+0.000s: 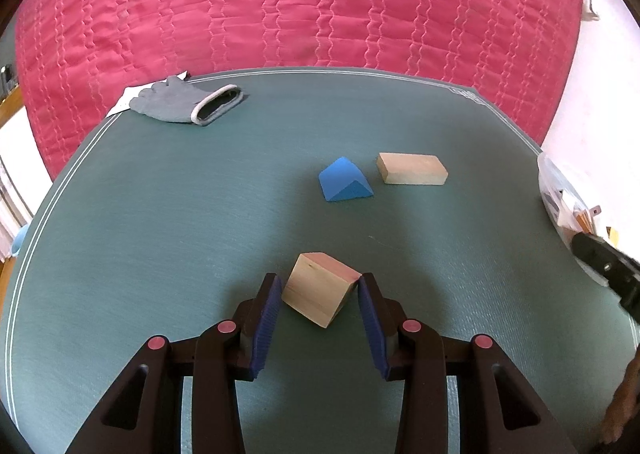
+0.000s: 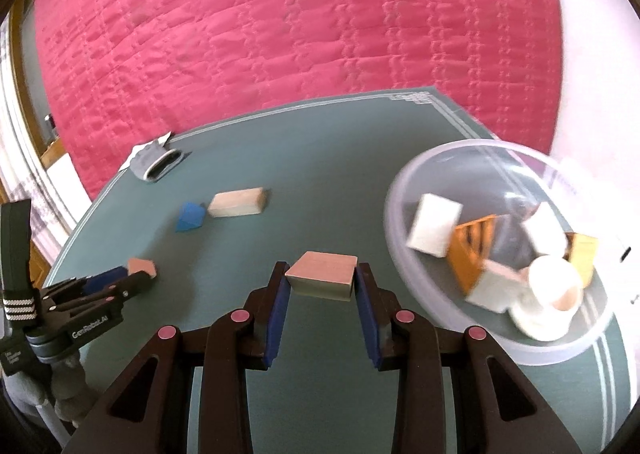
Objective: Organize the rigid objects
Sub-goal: 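Carry the pink-faced wedge and wooden cube toward the clear bowl with both grippers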
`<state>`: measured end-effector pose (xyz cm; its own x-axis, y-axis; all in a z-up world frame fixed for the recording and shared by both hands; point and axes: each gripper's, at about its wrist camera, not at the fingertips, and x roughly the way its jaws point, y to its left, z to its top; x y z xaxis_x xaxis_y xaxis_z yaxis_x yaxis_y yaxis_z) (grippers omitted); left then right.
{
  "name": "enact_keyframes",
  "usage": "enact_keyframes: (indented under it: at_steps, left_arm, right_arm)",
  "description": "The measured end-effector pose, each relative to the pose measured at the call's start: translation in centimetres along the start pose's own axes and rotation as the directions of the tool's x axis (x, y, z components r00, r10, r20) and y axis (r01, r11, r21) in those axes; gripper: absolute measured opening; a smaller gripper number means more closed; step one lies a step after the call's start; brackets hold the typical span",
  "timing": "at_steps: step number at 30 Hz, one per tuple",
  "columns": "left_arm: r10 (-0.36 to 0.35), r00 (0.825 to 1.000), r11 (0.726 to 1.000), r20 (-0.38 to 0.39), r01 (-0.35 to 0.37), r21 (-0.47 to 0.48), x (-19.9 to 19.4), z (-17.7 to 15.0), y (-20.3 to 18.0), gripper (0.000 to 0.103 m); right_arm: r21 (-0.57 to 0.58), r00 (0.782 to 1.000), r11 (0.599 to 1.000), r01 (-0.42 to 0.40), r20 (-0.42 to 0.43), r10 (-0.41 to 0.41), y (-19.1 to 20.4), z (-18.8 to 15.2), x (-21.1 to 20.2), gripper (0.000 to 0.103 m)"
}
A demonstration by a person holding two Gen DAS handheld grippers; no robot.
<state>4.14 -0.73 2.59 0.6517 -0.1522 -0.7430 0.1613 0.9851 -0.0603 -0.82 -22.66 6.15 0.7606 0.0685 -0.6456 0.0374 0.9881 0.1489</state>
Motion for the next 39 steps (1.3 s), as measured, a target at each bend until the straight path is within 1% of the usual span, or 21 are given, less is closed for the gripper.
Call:
enact_keyframes:
  at_steps: [7,11,15,17,20,23,27,28,29,31,33,35,39]
  left_arm:
    - [0.002,1.0,1.0,-0.005,-0.002,0.015,0.0,-0.1,-0.6,0.042]
    - [0.001,1.0,0.999,-0.007,-0.001,0.036,0.1,-0.3,-1.2,0.042]
    - [0.001,1.0,0.999,-0.008,0.0,0.045,0.1,-0.3,-1.4,0.042]
    - [0.001,1.0,0.999,-0.008,0.0,0.046,0.1,-0.4,-1.4,0.042]
    - [0.0,1.0,0.999,-0.011,0.001,0.044,0.2,-0.3,-1.3,0.042]
    - [-0.003,1.0,0.999,-0.013,0.004,0.042,0.1,-0.4,-1.4,0.042]
    - [-0.007,1.0,0.999,-0.012,0.007,0.045,0.1,-0.4,-1.4,0.042]
    - [-0.007,1.0,0.999,-0.011,0.007,0.046,0.1,-0.5,-1.5,0.042]
    - [-0.006,1.0,0.999,-0.011,0.006,0.047,0.1,-0.5,-1.5,0.042]
    - [-0.004,1.0,0.999,-0.01,0.004,0.049,0.0,-0.6,-1.6,0.042]
    - [-0.003,1.0,0.999,-0.01,0.004,0.052,0.0,-0.7,-1.7,0.042]
    - [-0.002,1.0,0.998,-0.01,0.002,0.058,-0.1,-0.8,-1.9,0.042]
    - [-0.002,1.0,0.998,-0.01,0.002,0.063,-0.2,-0.9,-2.1,0.042]
  right_arm:
    - [0.069,0.997,0.996,0.06,0.043,-0.063,-3.8,0.8,-1.6,0.034]
    - [0.125,0.995,0.99,0.071,0.054,-0.078,-5.8,1.2,-1.9,0.034]
    - [0.153,0.994,0.985,0.084,0.062,-0.095,-7.1,1.4,-2.1,0.034]
    - [0.159,0.995,0.985,0.071,0.057,-0.081,-7.3,1.4,-2.2,0.034]
    - [0.149,0.999,0.989,0.019,0.038,-0.025,-7.2,0.8,-2.7,0.034]
    - [0.129,1.0,0.991,-0.016,0.015,0.014,-6.9,-0.3,-3.3,0.035]
    - [0.091,0.994,0.991,-0.095,-0.036,0.099,-6.7,-2.1,-4.2,0.035]
    - [0.073,0.992,0.991,-0.109,-0.052,0.113,-6.5,-2.5,-4.2,0.037]
    - [0.053,0.991,0.992,-0.115,-0.065,0.119,-6.5,-2.9,-4.2,0.039]
    - [0.009,0.991,0.994,-0.105,-0.084,0.105,-6.2,-3.7,-4.1,0.047]
    - [-0.01,0.991,0.996,-0.09,-0.105,0.088,-6.3,-4.2,-3.5,0.05]
    - [-0.003,0.989,0.996,-0.084,-0.119,0.083,-6.8,-4.3,-2.9,0.05]
    - [0.004,0.98,0.993,-0.118,-0.16,0.117,-7.3,-4.5,-1.9,0.05]
